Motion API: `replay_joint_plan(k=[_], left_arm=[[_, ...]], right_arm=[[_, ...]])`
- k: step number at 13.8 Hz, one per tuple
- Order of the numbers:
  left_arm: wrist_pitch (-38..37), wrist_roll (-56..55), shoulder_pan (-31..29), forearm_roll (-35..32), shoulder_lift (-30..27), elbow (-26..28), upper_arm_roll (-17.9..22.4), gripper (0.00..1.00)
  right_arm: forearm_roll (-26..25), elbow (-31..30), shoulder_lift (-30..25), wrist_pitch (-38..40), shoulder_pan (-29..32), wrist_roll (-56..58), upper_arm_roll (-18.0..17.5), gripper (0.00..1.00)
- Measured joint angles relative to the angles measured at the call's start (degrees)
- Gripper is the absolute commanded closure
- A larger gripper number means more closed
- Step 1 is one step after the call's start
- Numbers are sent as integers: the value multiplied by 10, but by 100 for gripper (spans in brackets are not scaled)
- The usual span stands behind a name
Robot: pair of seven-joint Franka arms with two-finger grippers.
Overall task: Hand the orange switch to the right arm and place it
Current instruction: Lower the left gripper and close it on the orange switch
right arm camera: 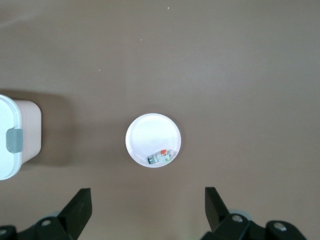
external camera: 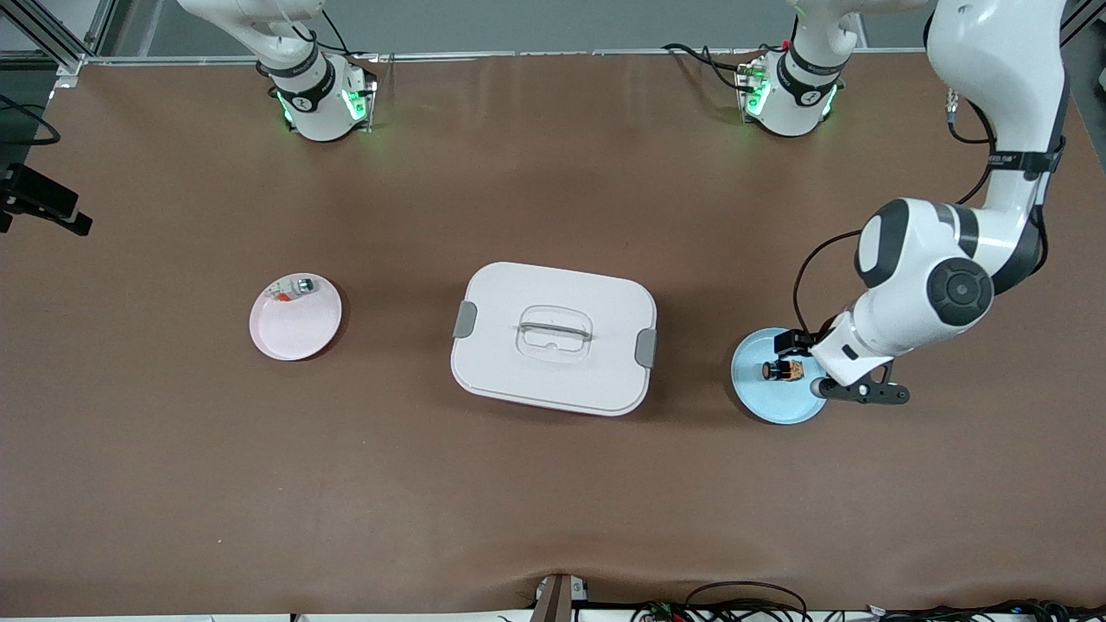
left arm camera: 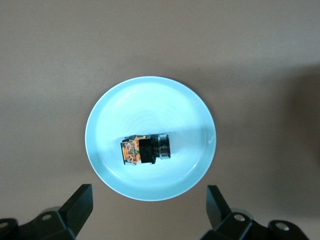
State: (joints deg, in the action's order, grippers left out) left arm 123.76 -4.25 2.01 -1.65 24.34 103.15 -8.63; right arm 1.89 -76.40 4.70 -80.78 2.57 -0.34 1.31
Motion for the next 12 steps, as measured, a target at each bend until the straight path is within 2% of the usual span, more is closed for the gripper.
replay_joint_plan(k=[12], left_arm=[[42,0,-4,-4,64,0,0,0]], right_arm=[[0,0,0,0,3,0,0,0]])
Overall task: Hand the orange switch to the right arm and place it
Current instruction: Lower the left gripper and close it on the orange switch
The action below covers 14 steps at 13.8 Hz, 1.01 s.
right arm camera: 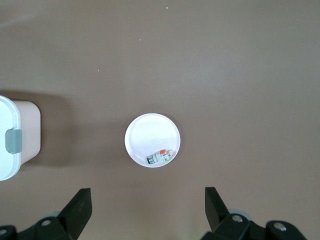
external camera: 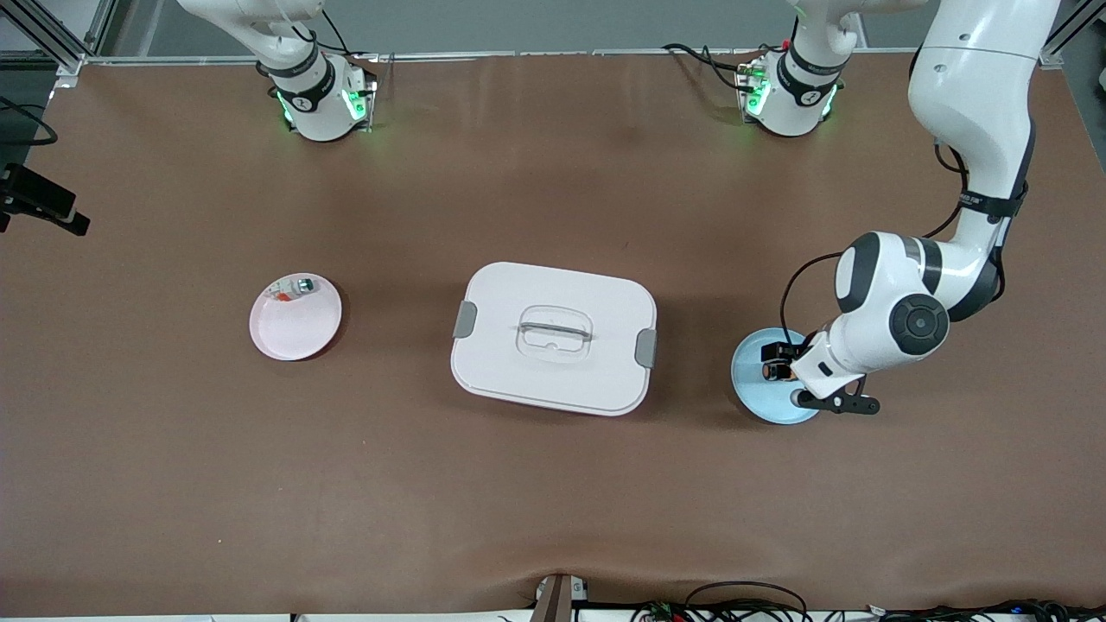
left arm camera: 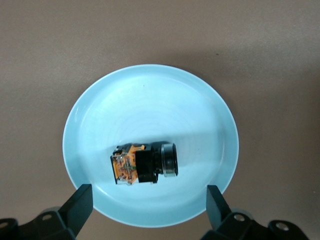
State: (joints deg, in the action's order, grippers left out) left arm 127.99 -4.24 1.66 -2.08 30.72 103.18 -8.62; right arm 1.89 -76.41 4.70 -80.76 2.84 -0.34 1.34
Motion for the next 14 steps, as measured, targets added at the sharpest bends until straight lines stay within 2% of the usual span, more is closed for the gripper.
replay_joint_plan(k=[8,14], left_arm=[[58,0,-3,0,44,1,0,0],[69,0,-3,0,49,13,0,0]], right_arm=[[0,0,0,0,4,0,0,0],[0,0,0,0,5,0,0,0]])
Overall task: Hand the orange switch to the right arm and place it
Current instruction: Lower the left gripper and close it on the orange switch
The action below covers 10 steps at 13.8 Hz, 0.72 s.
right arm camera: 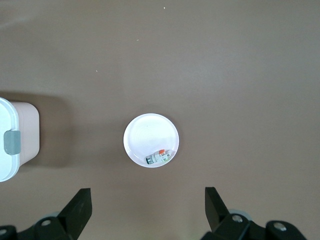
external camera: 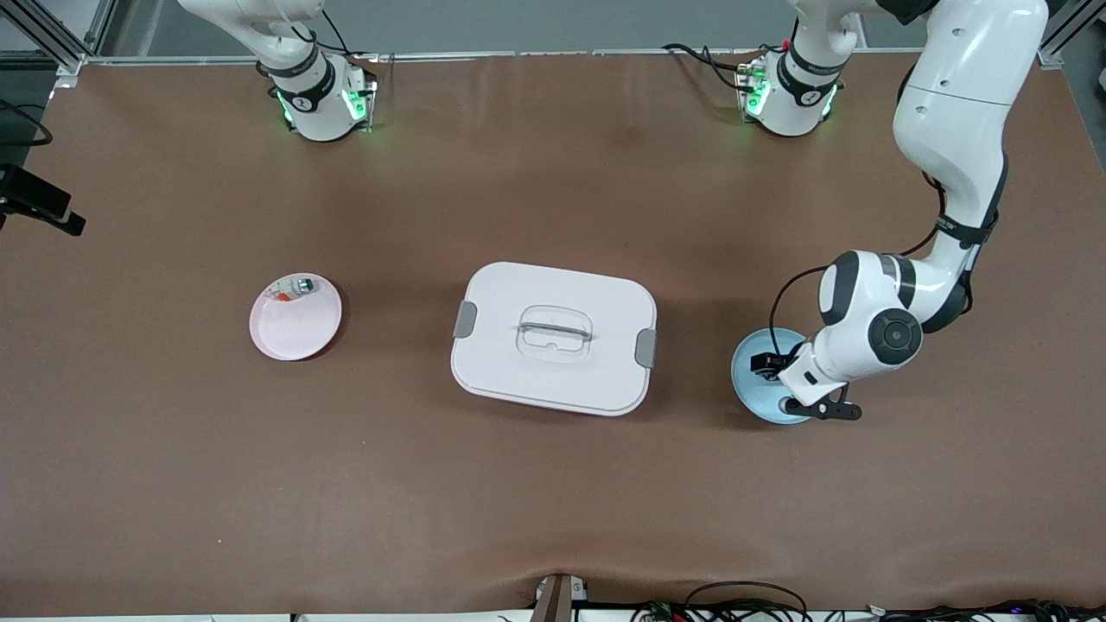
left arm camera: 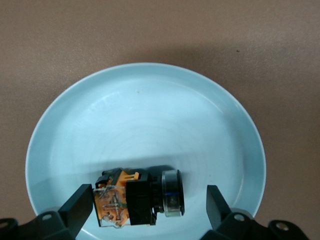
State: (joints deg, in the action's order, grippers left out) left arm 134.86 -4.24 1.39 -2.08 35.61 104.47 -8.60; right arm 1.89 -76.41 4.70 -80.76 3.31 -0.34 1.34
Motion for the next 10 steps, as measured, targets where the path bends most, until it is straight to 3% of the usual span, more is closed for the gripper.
replay_joint_plan(k=[10], left_arm=[[25,0,-4,0,0,20,1,0]], right_arm=[[0,0,0,0,0,0,0,0]])
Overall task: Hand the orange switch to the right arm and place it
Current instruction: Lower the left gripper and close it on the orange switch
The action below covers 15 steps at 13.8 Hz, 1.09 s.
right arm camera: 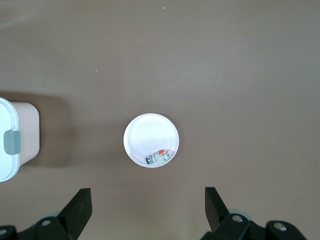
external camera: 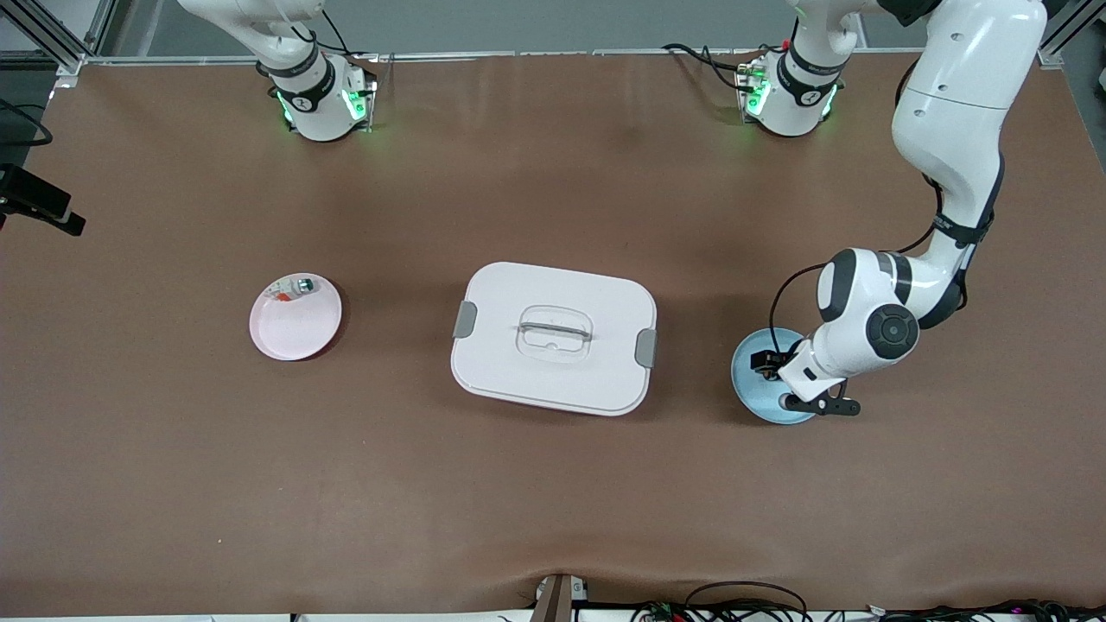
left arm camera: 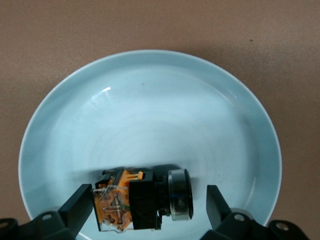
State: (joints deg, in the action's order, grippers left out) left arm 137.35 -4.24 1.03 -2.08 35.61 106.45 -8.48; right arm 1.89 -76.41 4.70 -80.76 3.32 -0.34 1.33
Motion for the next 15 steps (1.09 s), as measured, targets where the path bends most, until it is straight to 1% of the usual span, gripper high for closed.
replay_joint_plan(k=[4,6,10,11,12,15], left_arm=[[1,0,0,0,0,1,0,0],[2,0,0,0,0,1,0,23],[2,0,0,0,0,1,0,62],[2,0,0,0,0,1,0,68],[2,0,0,0,0,1,0,71],[2,0,-2,0,-2,1,0,72]], right_arm=[[0,0,0,0,0,0,0,0],[0,0,0,0,0,0,0,0],[0,0,0,0,0,0,0,0],[0,0,0,0,0,0,0,0],[0,0,0,0,0,0,0,0],[0,0,0,0,0,0,0,0]])
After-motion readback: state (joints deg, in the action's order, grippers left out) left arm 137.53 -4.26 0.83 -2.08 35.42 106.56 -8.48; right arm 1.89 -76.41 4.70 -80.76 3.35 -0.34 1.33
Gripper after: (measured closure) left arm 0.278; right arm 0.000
